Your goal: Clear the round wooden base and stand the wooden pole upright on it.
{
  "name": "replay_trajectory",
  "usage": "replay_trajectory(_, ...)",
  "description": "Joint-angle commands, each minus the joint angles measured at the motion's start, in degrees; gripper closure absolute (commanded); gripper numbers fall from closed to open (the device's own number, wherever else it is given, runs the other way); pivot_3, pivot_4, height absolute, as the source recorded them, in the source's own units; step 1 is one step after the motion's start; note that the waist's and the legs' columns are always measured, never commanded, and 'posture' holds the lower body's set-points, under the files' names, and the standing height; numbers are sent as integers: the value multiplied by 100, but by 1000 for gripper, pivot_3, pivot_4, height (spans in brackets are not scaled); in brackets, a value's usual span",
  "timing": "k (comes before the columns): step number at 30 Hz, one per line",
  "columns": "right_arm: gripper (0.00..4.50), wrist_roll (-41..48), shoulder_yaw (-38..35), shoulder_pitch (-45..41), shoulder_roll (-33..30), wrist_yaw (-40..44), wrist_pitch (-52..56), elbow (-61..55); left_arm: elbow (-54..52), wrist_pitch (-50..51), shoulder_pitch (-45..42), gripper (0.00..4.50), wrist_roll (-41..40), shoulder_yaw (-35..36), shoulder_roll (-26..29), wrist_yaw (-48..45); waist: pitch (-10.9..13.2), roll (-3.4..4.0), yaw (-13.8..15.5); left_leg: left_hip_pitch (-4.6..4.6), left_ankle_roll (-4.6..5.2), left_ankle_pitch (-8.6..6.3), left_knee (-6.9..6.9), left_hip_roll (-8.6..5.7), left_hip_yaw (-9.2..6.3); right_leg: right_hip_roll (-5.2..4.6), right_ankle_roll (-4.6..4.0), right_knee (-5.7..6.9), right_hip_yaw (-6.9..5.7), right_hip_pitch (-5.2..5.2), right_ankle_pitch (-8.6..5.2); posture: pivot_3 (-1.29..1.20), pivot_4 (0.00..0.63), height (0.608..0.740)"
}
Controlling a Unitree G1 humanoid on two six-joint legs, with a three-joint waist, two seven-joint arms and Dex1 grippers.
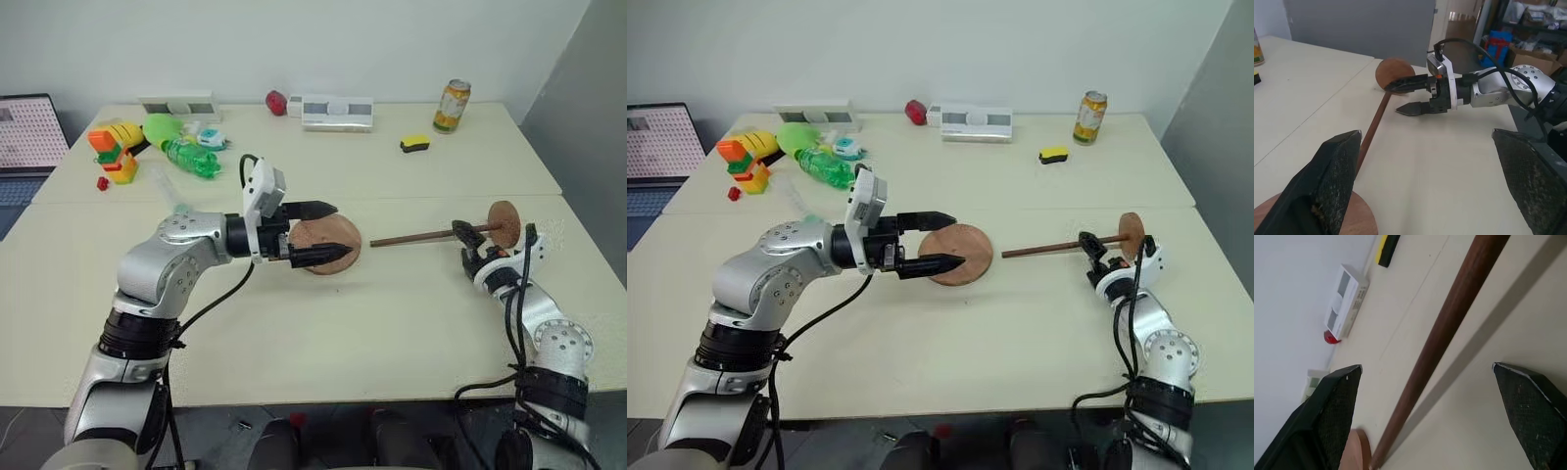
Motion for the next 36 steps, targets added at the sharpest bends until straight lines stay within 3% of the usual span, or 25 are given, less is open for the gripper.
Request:
replay_trajectory(1,0,-330,-158,-382,-150,277,-377,798,-144,-78,-34,36,26,65,-42,-12,0,0,0,1,0,0,2,-1,1,-2,0,0,1,3,0,0,150,740)
replay_trajectory(16,0,-717,-352,-774,-460,603,-454,1511,-521,96,123,36,-108,124,-19,27,0,0,41,12,1,0,2,-3,-5,-7,0,-13,-5,25,0,0,150,740)
replay_trajectory(22,1233,-758,-446,-808,-569,642,-485,1656,-527,113,121,0,-43,77,-10,28,0,0,46,11,1,-1,1,-3,-5,-7,0,-16,-5,24,0,0,150,740)
replay_trajectory(31,3540,-823,-508,-743,-577,706,-428,1549,-346,32,23,0,45,53,-61,1,0,0,47,10,2,-1,-1,-3,-6,-7,0,-18,-6,24,0,0,150,740)
replay_trajectory(36,3906,-704,-552,-813,-508,589,-410,1355,-311,25,-7,0,51,66,-70,-20,0,1,56,10,2,-1,-1,-5,-6,-9,0,-19,-7,26,0,0,150,740)
